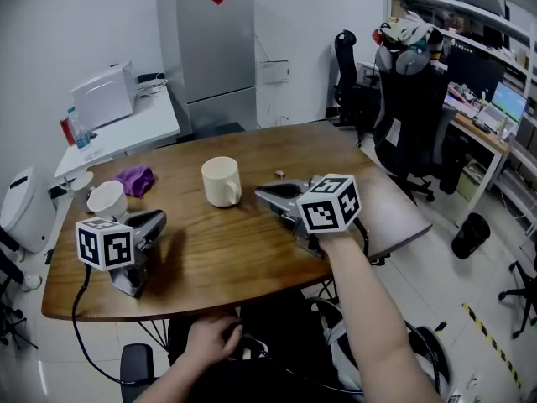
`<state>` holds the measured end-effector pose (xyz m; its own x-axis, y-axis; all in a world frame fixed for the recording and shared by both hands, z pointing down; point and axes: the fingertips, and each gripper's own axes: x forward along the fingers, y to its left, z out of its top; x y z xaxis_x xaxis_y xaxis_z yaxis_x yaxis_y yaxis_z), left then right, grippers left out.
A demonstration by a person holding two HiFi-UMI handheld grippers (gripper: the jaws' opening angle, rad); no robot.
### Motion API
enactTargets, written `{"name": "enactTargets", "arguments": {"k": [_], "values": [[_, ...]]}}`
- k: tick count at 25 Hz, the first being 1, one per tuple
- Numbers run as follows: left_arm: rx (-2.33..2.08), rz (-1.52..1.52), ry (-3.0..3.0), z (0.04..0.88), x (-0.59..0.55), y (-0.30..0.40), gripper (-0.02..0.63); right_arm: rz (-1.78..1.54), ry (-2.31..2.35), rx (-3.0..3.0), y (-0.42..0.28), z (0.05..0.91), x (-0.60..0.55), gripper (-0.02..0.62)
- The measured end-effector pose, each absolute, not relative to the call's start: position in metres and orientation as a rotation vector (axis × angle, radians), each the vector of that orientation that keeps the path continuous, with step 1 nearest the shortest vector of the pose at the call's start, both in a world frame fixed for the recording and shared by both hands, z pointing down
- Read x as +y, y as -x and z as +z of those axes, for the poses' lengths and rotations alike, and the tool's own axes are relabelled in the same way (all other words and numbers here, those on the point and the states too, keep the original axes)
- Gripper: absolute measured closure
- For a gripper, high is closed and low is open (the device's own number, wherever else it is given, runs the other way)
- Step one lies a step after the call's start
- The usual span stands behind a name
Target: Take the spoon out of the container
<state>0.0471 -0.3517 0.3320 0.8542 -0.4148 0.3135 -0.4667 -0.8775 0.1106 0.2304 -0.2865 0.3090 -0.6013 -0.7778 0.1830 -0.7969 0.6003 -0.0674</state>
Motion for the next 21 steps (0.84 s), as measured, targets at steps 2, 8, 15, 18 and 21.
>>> {"name": "enactTargets", "arguments": {"k": [2, 8, 15, 18, 21], "values": [[-0.684, 0.418, -2.846, 0.3325, -0.3505, -0.0489, 0.584, 0.218, -1.326, -2.687, -0.2319, 0.3096, -0.2847, 0.594], [-0.677, 0.428, -2.849, 0.3339, -0.351, -0.0528, 0.584, 0.222, -1.339, -2.685, -0.2354, 0.3115, -0.2835, 0.594], [-0.684, 0.426, -2.845, 0.3326, -0.3523, -0.0497, 0.584, 0.219, -1.332, -2.688, -0.2327, 0.3097, -0.2865, 0.594], [-0.681, 0.43, -2.841, 0.336, -0.3508, -0.0489, 0.584, 0.225, -1.332, -2.687, -0.2319, 0.3131, -0.2848, 0.594], [-0.676, 0.43, -2.838, 0.3383, -0.3487, -0.0481, 0.584, 0.229, -1.333, -2.686, -0.2309, 0.3149, -0.2824, 0.594]]}}
